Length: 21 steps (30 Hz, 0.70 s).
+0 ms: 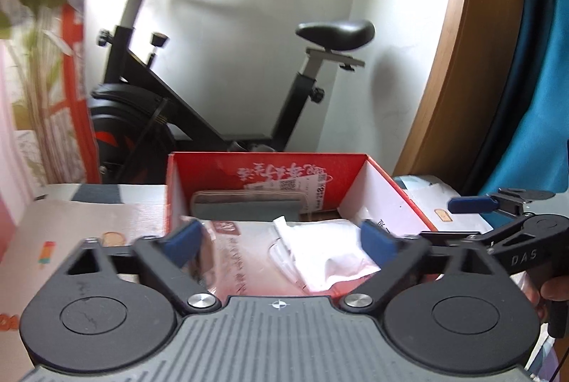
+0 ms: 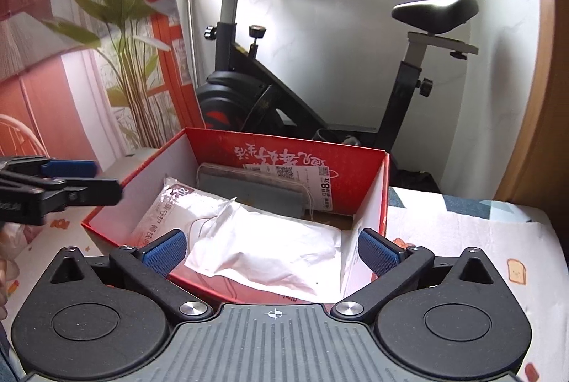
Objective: Organize soft objects
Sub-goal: 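Lower both tools toward the green tasselled sachet beside the box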
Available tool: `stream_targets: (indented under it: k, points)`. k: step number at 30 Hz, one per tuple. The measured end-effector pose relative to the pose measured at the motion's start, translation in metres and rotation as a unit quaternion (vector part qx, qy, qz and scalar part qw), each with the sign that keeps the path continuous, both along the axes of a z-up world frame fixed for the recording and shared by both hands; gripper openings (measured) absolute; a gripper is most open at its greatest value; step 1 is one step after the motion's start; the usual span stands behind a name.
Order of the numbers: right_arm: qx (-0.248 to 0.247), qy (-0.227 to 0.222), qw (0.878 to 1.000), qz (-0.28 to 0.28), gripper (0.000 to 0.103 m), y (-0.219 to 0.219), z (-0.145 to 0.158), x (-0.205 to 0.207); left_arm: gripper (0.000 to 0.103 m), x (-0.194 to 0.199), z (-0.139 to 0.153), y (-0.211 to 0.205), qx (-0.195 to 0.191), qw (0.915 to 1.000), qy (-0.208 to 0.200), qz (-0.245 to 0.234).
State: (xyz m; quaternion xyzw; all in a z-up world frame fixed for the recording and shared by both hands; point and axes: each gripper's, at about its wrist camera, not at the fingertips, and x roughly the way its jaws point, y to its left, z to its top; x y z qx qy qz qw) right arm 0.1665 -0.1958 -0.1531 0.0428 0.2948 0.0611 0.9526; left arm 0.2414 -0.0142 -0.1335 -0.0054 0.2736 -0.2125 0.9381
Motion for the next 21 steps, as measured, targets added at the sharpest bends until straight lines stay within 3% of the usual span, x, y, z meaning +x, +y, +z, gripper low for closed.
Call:
stream_targets:
  k: [11, 21]
  points:
    - [0.019, -0.03, 0.999, -0.01, 0.103, 0.019, -0.027, -0.065, 0.103, -0.061, -0.014, 0.039, -0.002, 0.9988, 0.011, 0.048]
    - [0.063, -0.009, 0.998, -0.007, 0.103, 0.036, -0.067, -0.104, 0.103, -0.104, -0.05, 0.048, -0.014, 0.9952, 0.053, 0.081]
